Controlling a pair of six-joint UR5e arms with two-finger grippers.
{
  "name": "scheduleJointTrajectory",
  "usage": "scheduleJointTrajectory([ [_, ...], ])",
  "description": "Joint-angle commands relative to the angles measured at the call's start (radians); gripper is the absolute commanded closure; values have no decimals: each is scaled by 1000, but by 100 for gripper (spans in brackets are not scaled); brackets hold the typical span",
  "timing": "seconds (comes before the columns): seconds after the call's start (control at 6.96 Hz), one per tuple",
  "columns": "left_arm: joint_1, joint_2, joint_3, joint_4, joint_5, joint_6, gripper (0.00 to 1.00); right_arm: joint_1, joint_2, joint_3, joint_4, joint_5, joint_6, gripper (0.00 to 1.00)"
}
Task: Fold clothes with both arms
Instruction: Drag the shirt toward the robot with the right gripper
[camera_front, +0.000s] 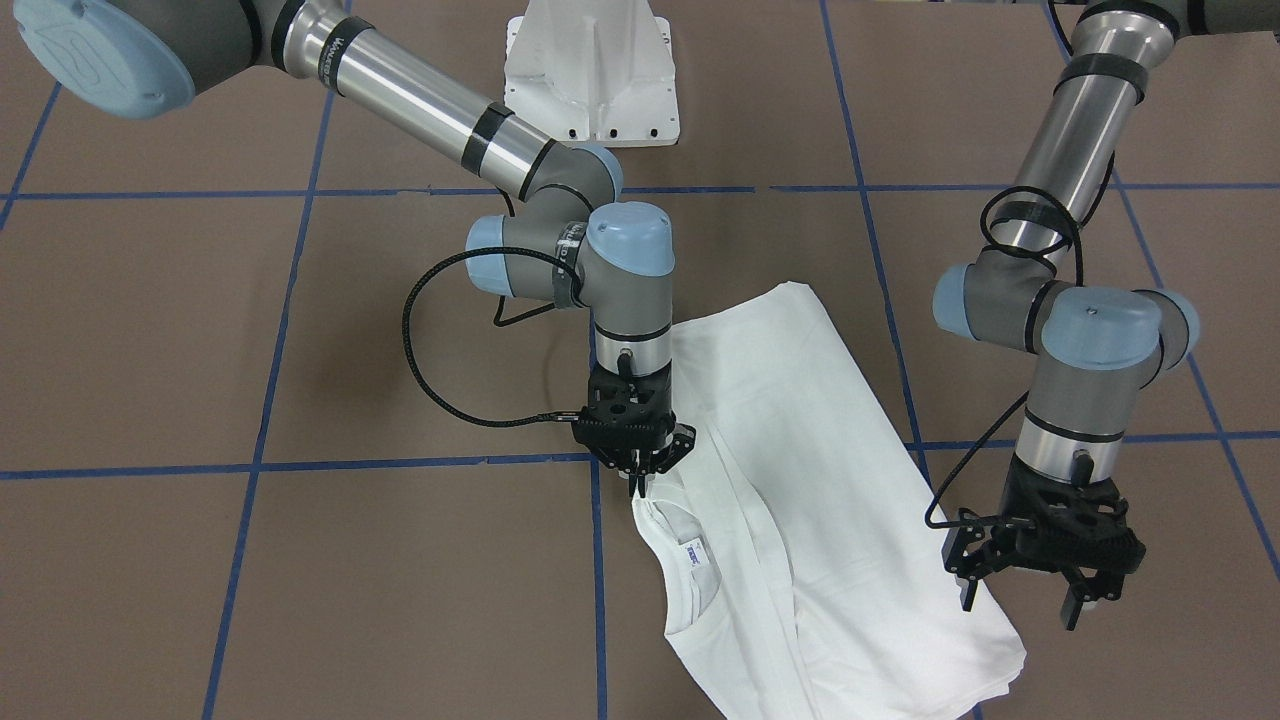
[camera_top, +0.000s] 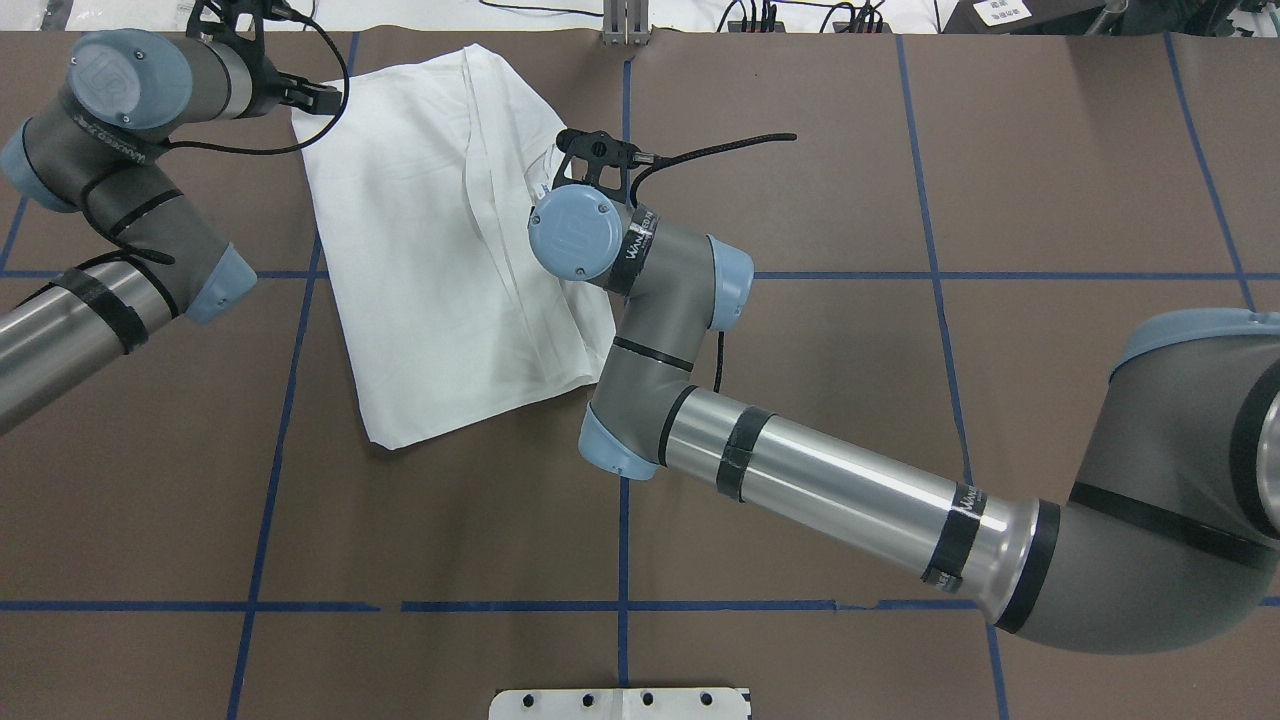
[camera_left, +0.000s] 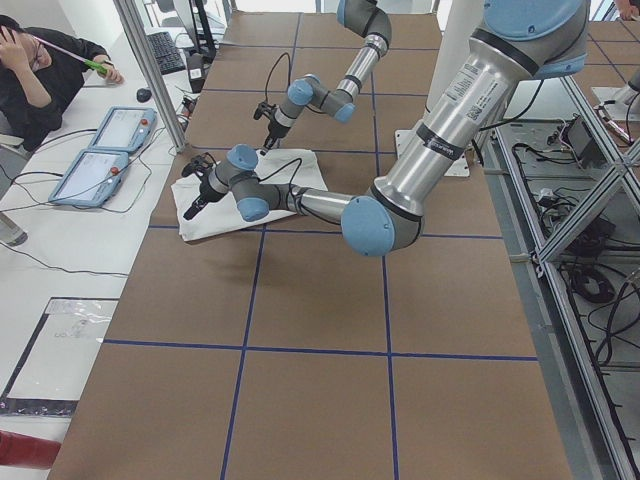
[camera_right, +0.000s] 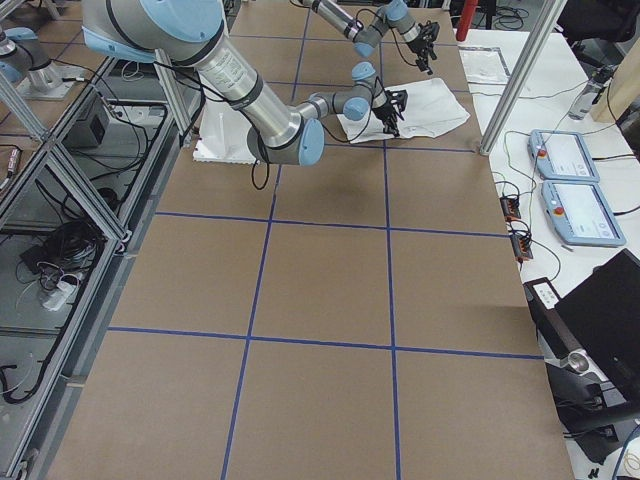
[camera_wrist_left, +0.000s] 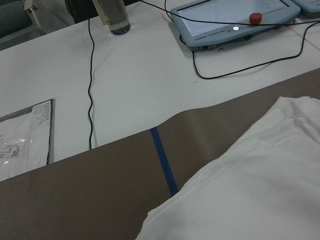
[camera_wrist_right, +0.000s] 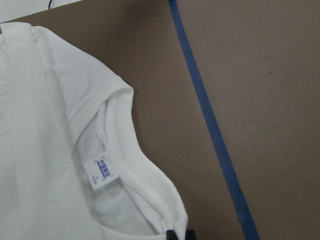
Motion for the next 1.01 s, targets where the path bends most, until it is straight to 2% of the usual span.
scheduleJointTrajectory([
  [0.0,4,-1,0,-1,0,0,0,3,-221,338,-109,10,-19,100],
  [0.14,4,1,0,-1,0,0,0,-13,-374,555,-158,0,-16,100],
  [0.29,6,-1,0,-4,0,0,0,-78,-484,692,-205,-55,-13,100],
  [0.57,7,-1,-2,-6,0,0,0,-141,-578,799,-210,-121,-2,100],
  [0.72,7,-1,-2,-6,0,0,0,-143,-606,808,-210,-132,-2,100],
  [0.86,7,-1,-2,-7,0,0,0,-146,-609,804,-211,-134,-17,1],
])
